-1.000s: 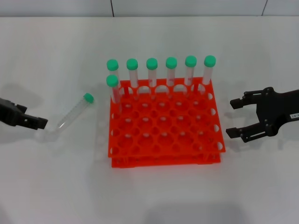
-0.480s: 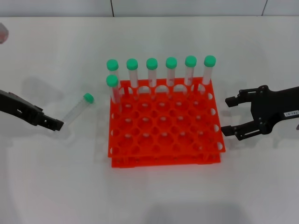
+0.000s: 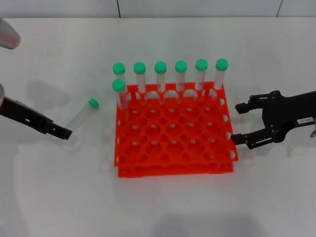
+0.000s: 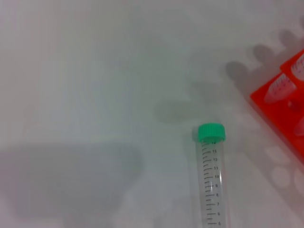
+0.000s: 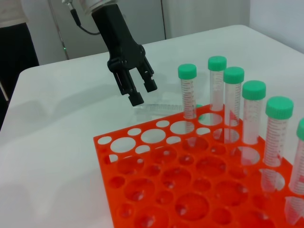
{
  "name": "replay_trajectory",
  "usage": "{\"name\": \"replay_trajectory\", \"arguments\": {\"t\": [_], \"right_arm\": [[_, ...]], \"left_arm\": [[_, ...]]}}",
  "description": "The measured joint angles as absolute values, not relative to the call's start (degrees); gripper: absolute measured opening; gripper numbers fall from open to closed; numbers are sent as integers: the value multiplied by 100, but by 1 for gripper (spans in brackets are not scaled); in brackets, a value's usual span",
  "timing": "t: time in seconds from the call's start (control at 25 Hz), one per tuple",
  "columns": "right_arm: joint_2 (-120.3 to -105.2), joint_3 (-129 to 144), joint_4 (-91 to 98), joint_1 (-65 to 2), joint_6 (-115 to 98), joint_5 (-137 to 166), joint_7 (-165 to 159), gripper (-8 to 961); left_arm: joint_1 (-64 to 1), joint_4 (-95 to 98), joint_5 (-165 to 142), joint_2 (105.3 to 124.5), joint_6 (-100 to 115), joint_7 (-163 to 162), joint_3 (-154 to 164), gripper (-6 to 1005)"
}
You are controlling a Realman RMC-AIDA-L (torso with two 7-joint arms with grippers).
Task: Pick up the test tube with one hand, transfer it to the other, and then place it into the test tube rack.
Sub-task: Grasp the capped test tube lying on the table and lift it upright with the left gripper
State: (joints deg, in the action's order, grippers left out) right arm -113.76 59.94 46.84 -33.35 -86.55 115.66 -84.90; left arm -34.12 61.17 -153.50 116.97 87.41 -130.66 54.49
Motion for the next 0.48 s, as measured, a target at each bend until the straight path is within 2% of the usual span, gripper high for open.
{"name": "replay_trajectory", "arguments": {"t": [0.48], "right_arm": [[-11399,6004,4684,-3340,-8639,11567,-8472,855]], "left_arm": [[-3502,5909,-15408,11754,8507,-13086,5489,644]]}}
